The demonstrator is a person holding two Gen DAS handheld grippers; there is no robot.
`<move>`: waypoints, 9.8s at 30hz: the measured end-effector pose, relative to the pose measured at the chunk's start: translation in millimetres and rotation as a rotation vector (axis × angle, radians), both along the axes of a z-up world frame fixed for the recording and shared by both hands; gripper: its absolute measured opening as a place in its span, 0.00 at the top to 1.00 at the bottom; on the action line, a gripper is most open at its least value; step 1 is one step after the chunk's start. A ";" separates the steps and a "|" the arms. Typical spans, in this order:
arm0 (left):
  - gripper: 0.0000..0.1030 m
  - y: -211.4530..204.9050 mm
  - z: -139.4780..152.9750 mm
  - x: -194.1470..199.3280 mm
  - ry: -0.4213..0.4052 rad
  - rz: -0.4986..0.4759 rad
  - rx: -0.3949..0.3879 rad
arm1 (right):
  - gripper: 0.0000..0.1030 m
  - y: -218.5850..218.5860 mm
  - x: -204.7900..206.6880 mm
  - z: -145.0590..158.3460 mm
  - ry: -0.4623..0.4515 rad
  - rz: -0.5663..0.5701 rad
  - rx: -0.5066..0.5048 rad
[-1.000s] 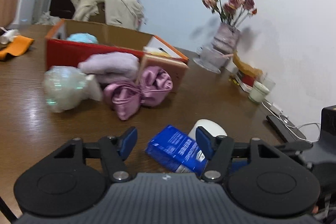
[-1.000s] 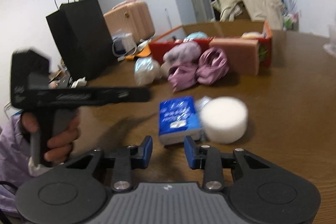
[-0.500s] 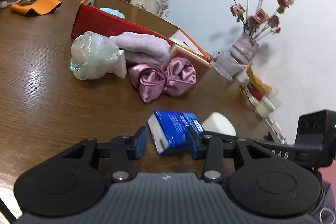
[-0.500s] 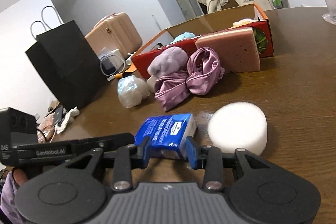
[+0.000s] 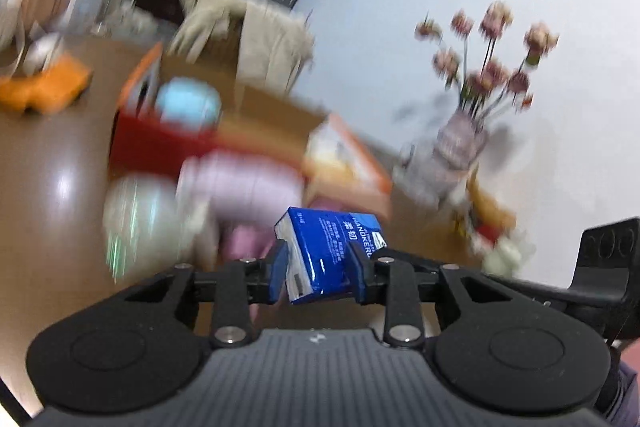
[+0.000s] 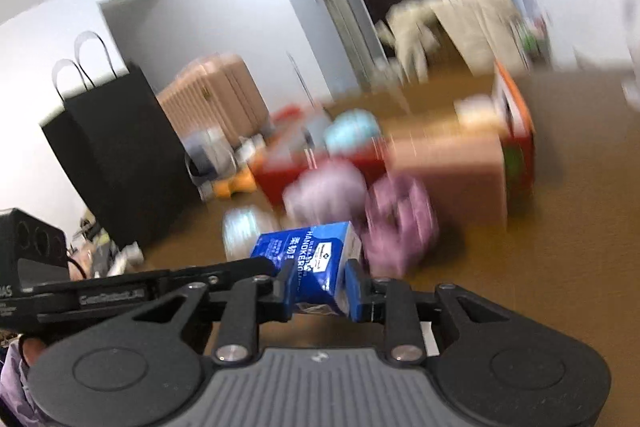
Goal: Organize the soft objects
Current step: 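Drop the blue tissue pack into the box from the right gripper, then grasp the lilac fluffy scrunchie with the right gripper, then carry the lilac scrunchie into the box and open the right gripper, then grasp a pink satin scrunchie with the left gripper while the right grasps another, then carry both pink satin scrunchies into the box and open both grippers, then grasp the clear iridescent bag with the left gripper while the right grasps white tissue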
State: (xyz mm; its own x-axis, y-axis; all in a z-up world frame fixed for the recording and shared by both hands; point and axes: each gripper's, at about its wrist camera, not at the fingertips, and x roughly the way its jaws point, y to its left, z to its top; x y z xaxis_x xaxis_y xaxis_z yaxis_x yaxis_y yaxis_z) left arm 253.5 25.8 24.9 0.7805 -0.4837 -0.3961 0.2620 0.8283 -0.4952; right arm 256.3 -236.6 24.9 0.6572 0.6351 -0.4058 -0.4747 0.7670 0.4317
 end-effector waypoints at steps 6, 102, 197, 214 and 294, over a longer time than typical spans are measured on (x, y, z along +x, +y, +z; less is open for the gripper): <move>0.69 -11.5 57.7 135.5 0.026 -0.031 0.036 | 0.77 -4.9 114.2 47.0 -0.058 -0.059 -0.016; 0.80 43.3 30.6 10.0 -0.036 -0.082 0.013 | 0.79 34.9 -11.2 11.7 -0.086 -0.146 0.133; 0.35 -36.4 -12.1 -52.6 -0.073 -0.001 0.378 | 0.49 -26.9 -43.5 -11.9 -0.102 -0.156 -0.192; 0.69 -34.3 -68.3 35.7 0.052 0.004 0.287 | 0.87 18.8 65.5 -64.6 0.031 -0.072 -0.273; 0.02 6.5 49.0 -158.7 -0.282 0.114 0.444 | 0.23 -36.1 -118.0 49.5 -0.309 -0.174 -0.202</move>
